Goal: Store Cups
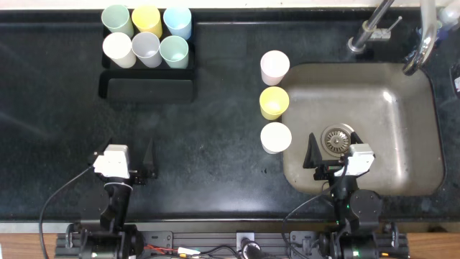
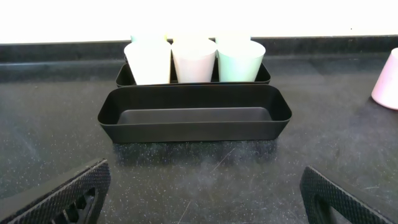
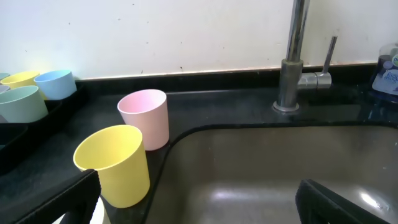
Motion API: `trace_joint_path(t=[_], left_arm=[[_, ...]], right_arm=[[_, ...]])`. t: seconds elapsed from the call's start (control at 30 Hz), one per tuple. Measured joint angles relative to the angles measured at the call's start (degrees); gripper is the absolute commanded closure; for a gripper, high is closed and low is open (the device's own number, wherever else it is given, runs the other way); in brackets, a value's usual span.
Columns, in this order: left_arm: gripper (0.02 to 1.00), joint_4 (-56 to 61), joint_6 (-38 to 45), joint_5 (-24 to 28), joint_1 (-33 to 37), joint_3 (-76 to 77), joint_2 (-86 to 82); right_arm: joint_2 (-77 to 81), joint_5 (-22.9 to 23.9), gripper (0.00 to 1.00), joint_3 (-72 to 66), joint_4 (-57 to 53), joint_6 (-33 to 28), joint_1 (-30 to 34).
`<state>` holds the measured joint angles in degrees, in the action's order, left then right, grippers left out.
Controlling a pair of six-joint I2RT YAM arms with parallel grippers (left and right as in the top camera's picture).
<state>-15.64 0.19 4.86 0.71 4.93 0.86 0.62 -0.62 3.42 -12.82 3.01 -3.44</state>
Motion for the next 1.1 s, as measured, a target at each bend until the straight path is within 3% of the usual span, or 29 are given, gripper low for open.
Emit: trace_joint_path(t=[0.83, 1.0, 1.1], left_arm=[[0.018, -0.11, -0.04, 0.0, 0.02, 0.0, 0.0], [0.018, -7.87, -0.11, 0.79, 0.74, 2.67, 0.0], [0.018, -10.97, -0.2, 3.8, 1.2, 7.63, 2.12]], right_arm=[[0.0, 0.02, 0.003, 0.0, 0.02, -0.02, 0.0], [0.0, 0.0, 0.003, 0.0, 0.0, 0.0, 0.0], [0.02, 0.02, 0.005, 0.0, 0.02, 0.02, -0.02]])
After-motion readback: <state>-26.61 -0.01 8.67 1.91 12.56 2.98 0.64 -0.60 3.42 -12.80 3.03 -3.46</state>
